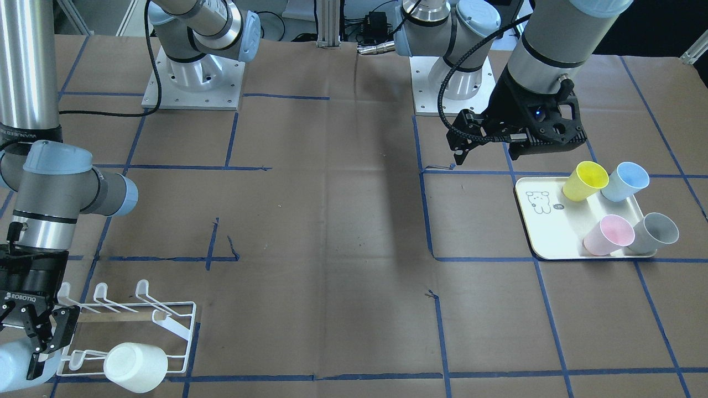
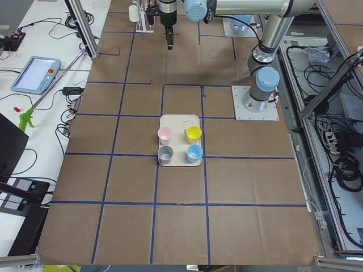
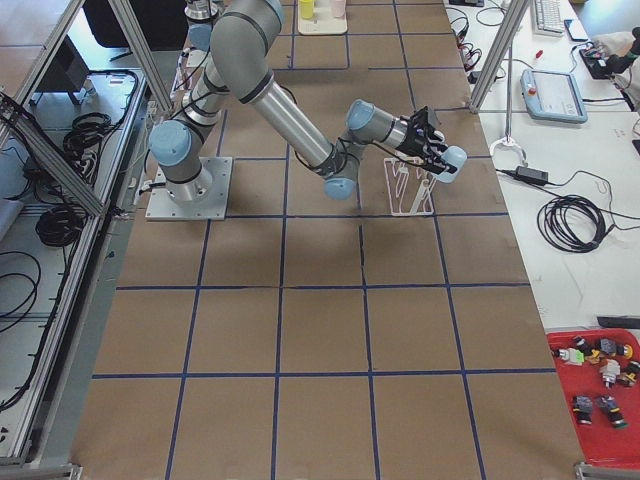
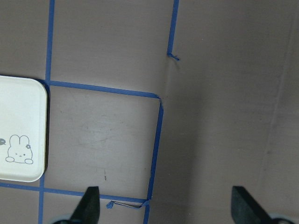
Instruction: Transfer IKEA cup to right arm and place on rack
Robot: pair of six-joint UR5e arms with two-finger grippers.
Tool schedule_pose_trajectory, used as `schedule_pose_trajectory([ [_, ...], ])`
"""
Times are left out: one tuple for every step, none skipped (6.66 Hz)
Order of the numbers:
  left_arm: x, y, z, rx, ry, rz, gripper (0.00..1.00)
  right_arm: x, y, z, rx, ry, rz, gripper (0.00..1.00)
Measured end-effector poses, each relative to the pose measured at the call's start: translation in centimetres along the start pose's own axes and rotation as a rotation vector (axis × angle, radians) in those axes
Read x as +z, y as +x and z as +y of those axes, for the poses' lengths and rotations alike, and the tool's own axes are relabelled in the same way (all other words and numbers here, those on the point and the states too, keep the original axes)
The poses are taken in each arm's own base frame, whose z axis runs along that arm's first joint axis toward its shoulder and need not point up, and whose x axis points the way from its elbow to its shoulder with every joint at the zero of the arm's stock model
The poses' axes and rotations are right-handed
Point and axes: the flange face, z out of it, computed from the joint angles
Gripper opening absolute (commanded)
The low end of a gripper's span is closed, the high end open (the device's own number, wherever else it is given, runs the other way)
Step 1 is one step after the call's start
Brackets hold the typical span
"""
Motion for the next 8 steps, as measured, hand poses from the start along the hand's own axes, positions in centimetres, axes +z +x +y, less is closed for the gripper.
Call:
schedule_pose_trajectory([
  [0.0,0.0,0.0,0.0,-0.001,0.0,0.99,0.0,0.0,0.0,0.029,-0.004,-0.001,1.0],
  [0.1,0.0,0.0,0.0,-0.001,0.0,0.99,-0.1,0.0,-0.3,0.04,-0.002,0.001,1.0],
  [0.1,0.0,0.0,0.0,-0.001,0.0,0.99,-0.3,0.1,-0.8,0.044,0.006,0.003,1.0],
  [0.1,0.0,0.0,0.0,-0.001,0.0,0.99,-0.7,0.1,-1.7,0.044,0.018,0.005,1.0],
  [0.1,0.0,0.0,0.0,-0.001,0.0,0.99,-1.4,0.1,-3.2,0.044,0.023,0.005,1.0],
  [0.1,0.0,0.0,0.0,-0.001,0.0,0.99,-2.4,0.2,-5.1,0.045,0.006,0.003,1.0],
  [0.1,0.0,0.0,0.0,-0.001,0.0,0.99,-3.8,0.1,-7.1,0.046,-0.03,-0.001,1.0],
  [0.1,0.0,0.0,-0.001,-0.001,0.0,0.99,-5.6,0.0,-9.4,0.049,-0.084,-0.01,1.0],
])
